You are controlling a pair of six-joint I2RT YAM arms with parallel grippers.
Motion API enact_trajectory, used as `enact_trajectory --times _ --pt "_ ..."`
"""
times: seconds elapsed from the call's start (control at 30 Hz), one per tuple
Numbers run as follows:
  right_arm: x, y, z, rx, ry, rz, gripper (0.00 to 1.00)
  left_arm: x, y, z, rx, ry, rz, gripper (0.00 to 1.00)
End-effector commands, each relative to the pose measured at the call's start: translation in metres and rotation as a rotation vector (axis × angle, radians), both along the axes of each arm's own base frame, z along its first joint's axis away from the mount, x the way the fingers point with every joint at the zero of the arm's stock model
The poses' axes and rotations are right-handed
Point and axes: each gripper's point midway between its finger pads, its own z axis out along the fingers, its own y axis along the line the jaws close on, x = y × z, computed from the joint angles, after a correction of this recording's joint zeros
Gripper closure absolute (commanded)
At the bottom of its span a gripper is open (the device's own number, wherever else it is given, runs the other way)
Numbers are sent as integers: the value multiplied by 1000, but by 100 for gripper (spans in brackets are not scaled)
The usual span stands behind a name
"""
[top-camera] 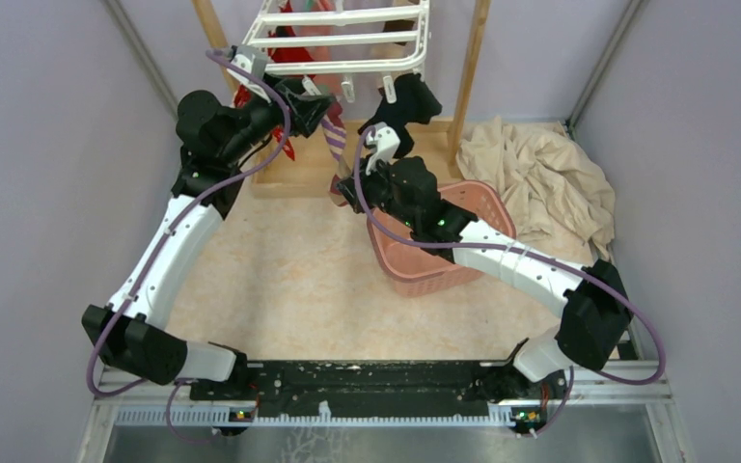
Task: Remove the socks clipped to the hanger
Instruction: Remove the sock from the hanger.
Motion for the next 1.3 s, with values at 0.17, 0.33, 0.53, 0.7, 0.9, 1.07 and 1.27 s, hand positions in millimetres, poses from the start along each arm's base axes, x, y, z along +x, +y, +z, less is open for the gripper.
enact_trajectory --times 0.17,0.33,0.53,0.7,0.9,1.07,1.27 --pt "-3 -3 17 35 -21 6 100 -5 1 16 -65 -40 -70 31" --pt "-2 -3 13 29 -18 5 100 -2 4 15 -87 -32 -75 36" --pt "-1 -2 12 25 -16 5 100 1 5 14 -108 -24 -86 47" --pt "0 -1 8 21 -11 5 100 2 4 15 -122 -22 -94 47" --pt "0 0 6 17 -7 6 100 3 3 14 -137 -15 -107 53" --pt "1 0 3 14 -3 5 100 4 2 13 -144 -7 -111 65" --pt "-3 3 2 16 3 31 100 5 2 13 -145 1 -108 89"
